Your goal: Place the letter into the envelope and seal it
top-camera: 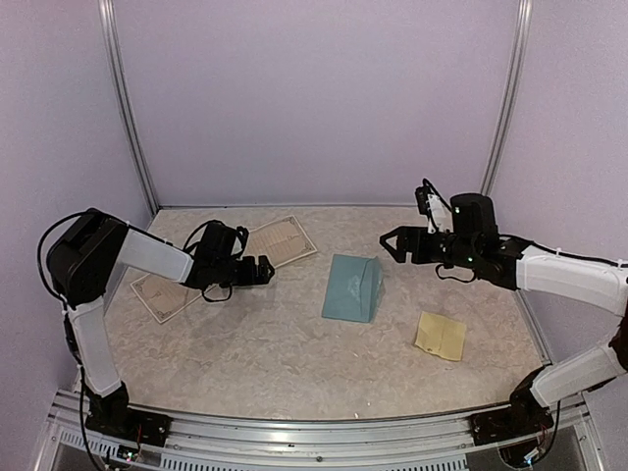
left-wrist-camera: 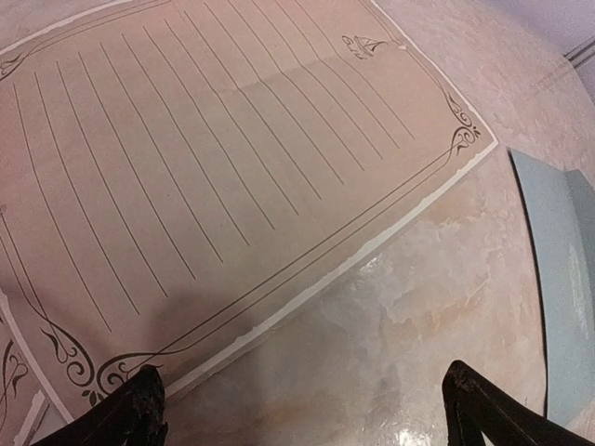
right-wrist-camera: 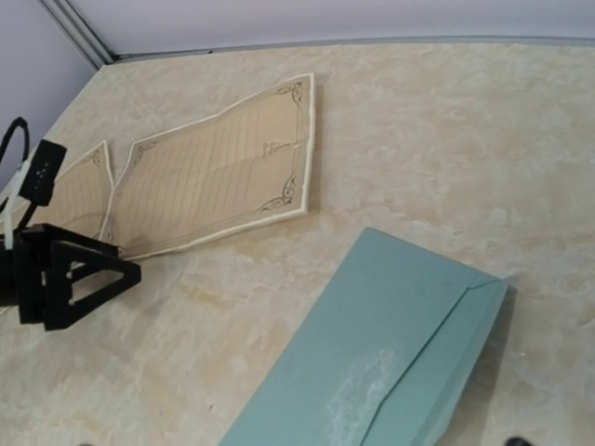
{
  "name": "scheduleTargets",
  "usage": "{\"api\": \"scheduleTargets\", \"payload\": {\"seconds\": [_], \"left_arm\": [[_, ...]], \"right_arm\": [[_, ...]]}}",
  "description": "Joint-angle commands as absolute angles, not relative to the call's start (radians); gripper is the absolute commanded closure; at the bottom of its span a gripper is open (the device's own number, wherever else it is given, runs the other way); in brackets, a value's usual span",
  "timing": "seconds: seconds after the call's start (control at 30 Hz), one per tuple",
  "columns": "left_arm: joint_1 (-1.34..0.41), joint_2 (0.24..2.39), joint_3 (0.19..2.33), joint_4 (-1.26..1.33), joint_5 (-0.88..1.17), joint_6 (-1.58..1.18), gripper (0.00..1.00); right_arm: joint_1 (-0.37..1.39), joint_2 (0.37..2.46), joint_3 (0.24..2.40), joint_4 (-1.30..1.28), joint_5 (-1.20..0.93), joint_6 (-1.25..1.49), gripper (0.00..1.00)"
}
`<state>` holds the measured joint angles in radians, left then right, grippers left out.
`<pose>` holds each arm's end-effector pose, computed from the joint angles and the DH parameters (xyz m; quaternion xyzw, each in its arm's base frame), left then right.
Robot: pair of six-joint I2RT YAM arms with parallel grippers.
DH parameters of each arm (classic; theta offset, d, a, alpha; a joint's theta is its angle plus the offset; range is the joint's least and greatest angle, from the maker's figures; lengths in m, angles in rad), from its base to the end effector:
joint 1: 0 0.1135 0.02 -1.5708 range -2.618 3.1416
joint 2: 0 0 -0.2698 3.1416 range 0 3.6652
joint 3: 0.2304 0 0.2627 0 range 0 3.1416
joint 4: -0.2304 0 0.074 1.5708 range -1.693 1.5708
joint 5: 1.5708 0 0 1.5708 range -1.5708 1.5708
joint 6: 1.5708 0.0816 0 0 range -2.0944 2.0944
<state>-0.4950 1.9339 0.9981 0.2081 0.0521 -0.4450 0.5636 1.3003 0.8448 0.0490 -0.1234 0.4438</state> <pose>0.3781 -0.2089 0.0920 0.0335 0.9116 -0.2064 0.3539 0.2874 0.1935 0.2536 -0.0837 0.8302 0.3100 0.4558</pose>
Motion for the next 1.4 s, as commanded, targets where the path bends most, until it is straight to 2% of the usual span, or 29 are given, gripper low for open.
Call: {"api": "scheduleTargets", "payload": {"seconds": [0.0, 0.17, 0.33, 0.47, 0.57, 0.73, 0.87, 1.1, 1.37], "left_arm": [[-0.529, 1.883, 0.868, 0.158, 0.062, -0.499, 0.01], [-0.627, 1.770, 0.687, 0.177, 0.072, -0.596, 0.01], [-0.801, 1.604, 0.518, 0.201, 0.041, -0.780, 0.01], [-0.965, 1.496, 0.491, 0.156, 0.004, -0.891, 0.01], [-1.009, 1.412, 0.538, 0.064, -0.037, -0.918, 0.01], [-0.981, 1.294, 0.626, -0.074, -0.122, -0.878, 0.01], [-0.869, 1.266, 0.601, -0.050, -0.072, -0.848, 0.01], [-0.760, 1.318, 0.557, 0.016, -0.025, -0.802, 0.01], [-0.723, 1.389, 0.464, 0.132, 0.041, -0.806, 0.01]], "right_arm": [[0.590, 1.322, 0.890, 0.007, -0.126, 0.437, 0.09], [0.612, 1.353, 0.910, -0.023, -0.126, 0.452, 0.09], [0.659, 1.409, 0.932, -0.039, -0.123, 0.490, 0.09], [0.712, 1.472, 0.969, -0.039, -0.141, 0.533, 0.11], [0.752, 1.533, 1.003, -0.024, -0.164, 0.556, 0.12], [0.758, 1.664, 1.060, -0.006, -0.233, 0.601, 0.21], [0.759, 1.762, 1.134, -0.016, -0.262, 0.606, 0.25], [0.754, 1.912, 1.241, -0.016, -0.295, 0.633, 0.31], [0.732, 2.017, 1.287, -0.002, -0.344, 0.677, 0.34]]}}
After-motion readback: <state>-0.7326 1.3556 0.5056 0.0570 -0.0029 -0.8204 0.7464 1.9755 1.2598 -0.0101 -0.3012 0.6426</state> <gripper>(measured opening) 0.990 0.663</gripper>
